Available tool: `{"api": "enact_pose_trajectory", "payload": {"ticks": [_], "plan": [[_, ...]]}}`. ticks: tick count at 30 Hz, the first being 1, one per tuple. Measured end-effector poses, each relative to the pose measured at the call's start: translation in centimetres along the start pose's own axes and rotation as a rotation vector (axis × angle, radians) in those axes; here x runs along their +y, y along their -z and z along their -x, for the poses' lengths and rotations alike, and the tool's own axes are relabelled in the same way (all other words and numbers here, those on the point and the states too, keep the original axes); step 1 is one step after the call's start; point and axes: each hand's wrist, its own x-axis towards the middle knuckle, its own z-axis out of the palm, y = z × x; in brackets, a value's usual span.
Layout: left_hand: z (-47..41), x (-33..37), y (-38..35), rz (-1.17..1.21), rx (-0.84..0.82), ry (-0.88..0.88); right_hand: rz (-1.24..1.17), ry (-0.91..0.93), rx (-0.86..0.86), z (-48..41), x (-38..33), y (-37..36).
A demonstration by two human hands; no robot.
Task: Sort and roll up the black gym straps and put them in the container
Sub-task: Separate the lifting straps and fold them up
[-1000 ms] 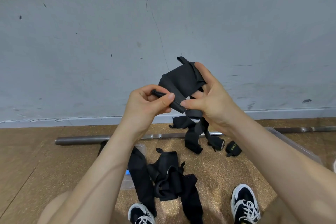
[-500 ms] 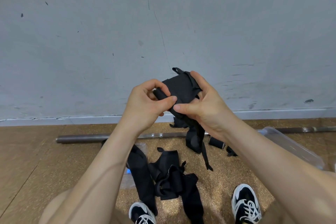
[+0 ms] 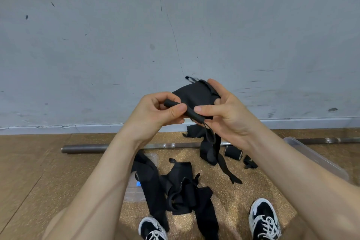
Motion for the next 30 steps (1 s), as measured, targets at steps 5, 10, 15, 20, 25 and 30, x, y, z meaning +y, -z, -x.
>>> {"api": "enact_pose_trajectory", "payload": {"ticks": [5,10,15,20,25,30], "plan": [[-0.2,0.2,-0.6,-0.015,0.132,0.016,0.057,0.111,0.058,0.3,-0.2,-0.5],[-0.4,0.3,-0.9,-0.142,0.146,-0.015,0.167,0.169,0.103,0.0,0.4,-0.6],[-0.1,0.6,-1.3,-0.204,0.075,-0.066,0.239,0.168,0.083,0.1,1.0,-0.8],[0.0,0.5,-1.2,-0.163,0.033,-0.020,0.291,0.127,0.088,0.0,1.0,-0.5],[0.1,0.6,0.2,0.055,-0.198,0.075,0.171,0.033,0.029,-0.1,0.0,-0.1],[0.0,0.3,0.6,0.111,-0.243,0.042,0.002,-0.048,-0.004,-0.1,0.2,-0.1]]}}
